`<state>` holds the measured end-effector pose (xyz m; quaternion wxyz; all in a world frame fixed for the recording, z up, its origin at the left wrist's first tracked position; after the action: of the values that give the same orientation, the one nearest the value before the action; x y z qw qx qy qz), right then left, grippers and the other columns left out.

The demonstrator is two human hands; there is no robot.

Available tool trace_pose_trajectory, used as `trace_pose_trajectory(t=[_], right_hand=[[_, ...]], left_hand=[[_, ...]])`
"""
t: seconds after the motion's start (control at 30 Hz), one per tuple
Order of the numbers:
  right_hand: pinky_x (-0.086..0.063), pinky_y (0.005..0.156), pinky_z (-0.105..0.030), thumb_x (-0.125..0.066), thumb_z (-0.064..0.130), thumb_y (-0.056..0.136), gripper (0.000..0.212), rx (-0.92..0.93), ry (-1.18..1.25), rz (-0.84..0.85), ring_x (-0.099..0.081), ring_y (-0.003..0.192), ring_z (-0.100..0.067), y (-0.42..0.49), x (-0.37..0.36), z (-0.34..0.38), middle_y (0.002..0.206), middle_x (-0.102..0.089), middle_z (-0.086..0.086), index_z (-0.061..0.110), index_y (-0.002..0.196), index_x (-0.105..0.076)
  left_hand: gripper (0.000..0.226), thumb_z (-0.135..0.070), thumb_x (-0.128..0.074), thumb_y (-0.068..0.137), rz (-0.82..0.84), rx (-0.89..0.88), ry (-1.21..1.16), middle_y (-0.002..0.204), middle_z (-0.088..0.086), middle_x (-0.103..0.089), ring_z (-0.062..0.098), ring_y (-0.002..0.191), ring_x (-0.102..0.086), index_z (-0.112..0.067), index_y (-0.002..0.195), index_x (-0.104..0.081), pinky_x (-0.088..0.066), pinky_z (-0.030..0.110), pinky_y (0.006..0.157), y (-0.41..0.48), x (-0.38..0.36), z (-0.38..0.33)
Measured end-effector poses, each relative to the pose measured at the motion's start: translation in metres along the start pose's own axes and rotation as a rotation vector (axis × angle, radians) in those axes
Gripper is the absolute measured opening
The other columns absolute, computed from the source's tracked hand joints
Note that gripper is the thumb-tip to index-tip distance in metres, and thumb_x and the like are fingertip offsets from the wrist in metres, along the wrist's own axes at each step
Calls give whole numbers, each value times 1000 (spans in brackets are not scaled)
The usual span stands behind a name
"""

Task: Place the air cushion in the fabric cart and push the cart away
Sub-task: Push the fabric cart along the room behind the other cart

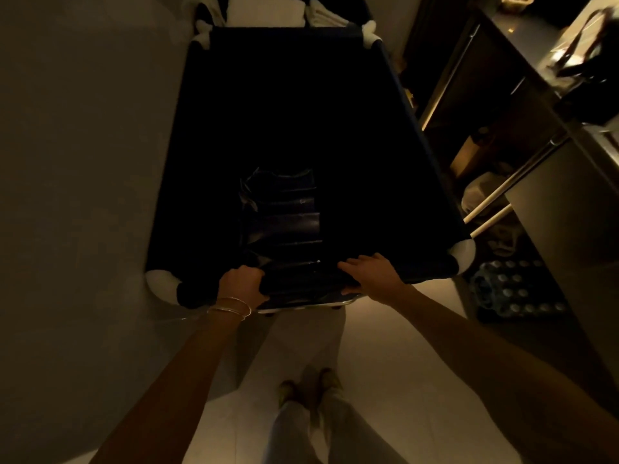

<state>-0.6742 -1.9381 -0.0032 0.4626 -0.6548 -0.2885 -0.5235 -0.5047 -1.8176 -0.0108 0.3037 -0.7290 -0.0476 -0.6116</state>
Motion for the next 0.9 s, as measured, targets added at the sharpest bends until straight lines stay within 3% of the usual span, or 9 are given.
trace_pose_trajectory(t=[0.27,0.43,0.7,0.9], right_hand=[[-29,102,-43,-54,54,83,69,-72,-49,-16,-35,128,-30,-1,-6,-3,139,-43,-6,27,141,-26],[-28,103,-45,-61,54,79,75,-142,57,-59,-35,126,-31,-9,0,-9,138,-41,-8,26,140,-28],[-32,98,-50,-69,39,79,63,-92,148,-241,-46,118,-38,-55,33,-57,128,-52,-17,14,132,-46],[-30,102,-46,-59,37,88,55,-68,184,-182,-41,121,-35,-91,25,-115,132,-48,-16,12,133,-42]], left_hand=[[46,-43,-67,79,-204,-32,-49,106,9,-68,28,99,-62,-17,117,-60,-44,35,82,-14,2,-1],[56,-52,-59,82,-183,-6,-46,123,8,-60,28,113,-52,-19,127,-49,-36,39,93,-19,3,-11],[53,-51,-52,87,-231,-66,-130,127,7,-56,26,119,-47,-20,129,-47,-29,40,101,-24,8,-86],[57,-52,-47,90,-253,-21,-93,136,8,-47,29,128,-37,-23,138,-37,-14,51,112,-25,5,-158]])
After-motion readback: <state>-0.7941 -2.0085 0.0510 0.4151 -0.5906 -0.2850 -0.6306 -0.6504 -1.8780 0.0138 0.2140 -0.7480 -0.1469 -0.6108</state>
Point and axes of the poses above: each hand's wrist, its own y-axis towards the middle knuckle, its own x-axis out of the back of the hand, z = x × y, the point moved 10 cm from there along y, towards the middle knuckle
